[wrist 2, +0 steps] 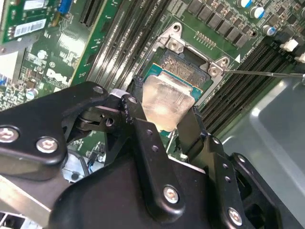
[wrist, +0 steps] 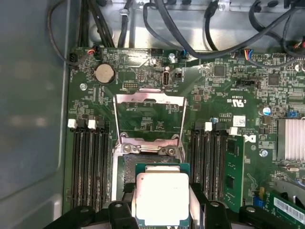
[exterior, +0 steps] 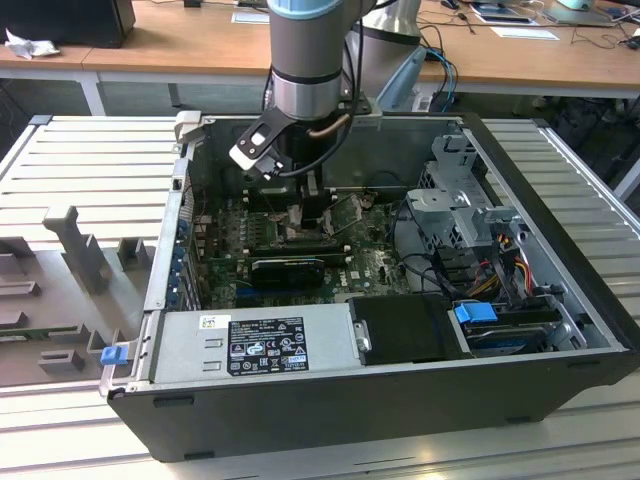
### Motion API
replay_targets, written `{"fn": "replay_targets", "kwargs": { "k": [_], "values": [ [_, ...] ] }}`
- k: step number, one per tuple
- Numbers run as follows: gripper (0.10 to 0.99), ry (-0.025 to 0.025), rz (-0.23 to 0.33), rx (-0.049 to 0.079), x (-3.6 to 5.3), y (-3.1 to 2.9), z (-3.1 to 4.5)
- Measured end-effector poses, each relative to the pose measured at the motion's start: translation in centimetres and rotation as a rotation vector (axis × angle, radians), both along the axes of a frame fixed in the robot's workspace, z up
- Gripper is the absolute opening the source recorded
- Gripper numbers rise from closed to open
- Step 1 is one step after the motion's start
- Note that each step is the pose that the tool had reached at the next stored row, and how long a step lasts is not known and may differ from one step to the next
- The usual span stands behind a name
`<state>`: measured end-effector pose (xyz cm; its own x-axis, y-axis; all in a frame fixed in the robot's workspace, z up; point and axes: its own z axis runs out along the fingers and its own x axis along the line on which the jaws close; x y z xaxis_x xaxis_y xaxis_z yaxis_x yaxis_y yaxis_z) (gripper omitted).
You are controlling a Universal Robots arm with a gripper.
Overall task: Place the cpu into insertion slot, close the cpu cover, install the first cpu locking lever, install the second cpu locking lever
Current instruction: 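Place the cpu into insertion slot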
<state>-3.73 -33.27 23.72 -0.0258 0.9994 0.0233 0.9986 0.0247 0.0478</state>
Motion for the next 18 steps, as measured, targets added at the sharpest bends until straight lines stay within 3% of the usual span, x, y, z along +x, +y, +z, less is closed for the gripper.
{"fn": "replay_targets", "kwargs": {
  "k": [9,18],
  "values": [
    [0.533,0.0,0.0,0.007,-0.06,0.15,-1.28],
    [0.533,0.0004,-0.007,0.012,-0.4,0.75,-2.32]
  ]
}}
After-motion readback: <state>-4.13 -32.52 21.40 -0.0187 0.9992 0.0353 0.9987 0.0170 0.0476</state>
